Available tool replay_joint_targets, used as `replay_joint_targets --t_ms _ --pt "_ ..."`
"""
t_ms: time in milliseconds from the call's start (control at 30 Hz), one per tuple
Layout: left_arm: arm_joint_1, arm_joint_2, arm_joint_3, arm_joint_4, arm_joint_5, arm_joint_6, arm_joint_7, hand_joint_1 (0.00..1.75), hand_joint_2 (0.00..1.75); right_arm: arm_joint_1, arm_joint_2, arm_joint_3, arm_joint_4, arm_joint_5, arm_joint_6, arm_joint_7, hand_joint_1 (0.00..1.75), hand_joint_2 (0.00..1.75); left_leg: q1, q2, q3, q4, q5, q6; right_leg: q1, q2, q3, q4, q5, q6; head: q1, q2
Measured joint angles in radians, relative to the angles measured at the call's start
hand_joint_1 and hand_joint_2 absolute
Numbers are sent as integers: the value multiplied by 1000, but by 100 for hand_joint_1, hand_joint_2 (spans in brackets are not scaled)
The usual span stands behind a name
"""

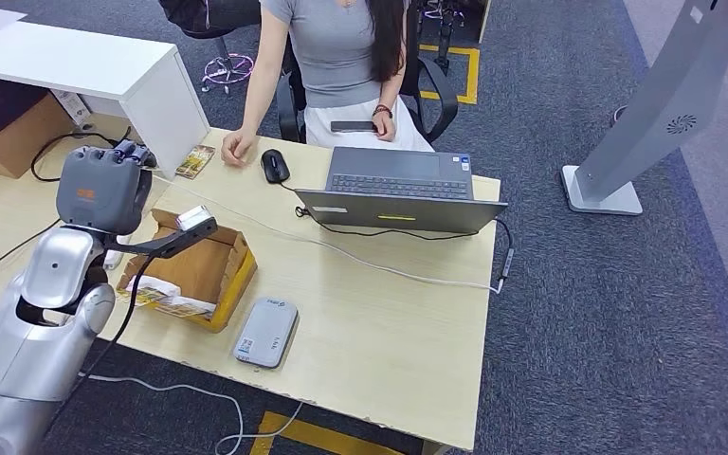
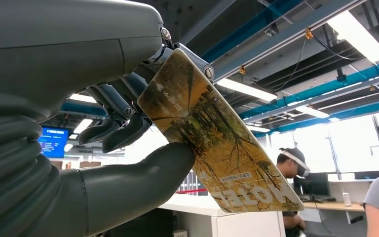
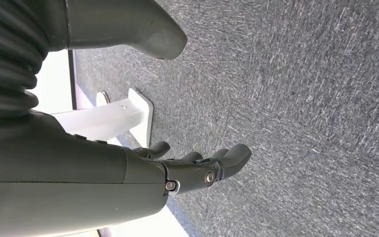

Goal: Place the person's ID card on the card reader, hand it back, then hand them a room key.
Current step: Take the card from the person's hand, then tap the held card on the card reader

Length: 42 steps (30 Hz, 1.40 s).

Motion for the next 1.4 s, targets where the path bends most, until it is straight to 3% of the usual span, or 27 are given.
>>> replay_joint_targets --t_ms 267,667,1033,1400 --pt "21 -17 -16 -16 6 -1 -21 175 175 0 0 0 0 0 0 -1 0 175 0 0 0 0 0 0 0 0 0 0 0 0 0 0" --pt "110 -81 -177 -56 19 -113 -2 175 175 -2 0 0 0 -2 -2 7 0 175 0 0 -1 1 0 0 0 0 0 0 0 1 0 0" --pt "117 -93 -234 -56 27 -187 10 175 175 -2 0 0 0 -3 -2 20 0 175 0 0 -1 1 0 0 0 0 0 0 0 1 0 0" --pt "119 -90 -273 -42 106 -317 17 175 175 -2 0 0 0 -6 2 23 0 175 0 0 -1 1 0 0 0 0 0 0 0 1 0 0"
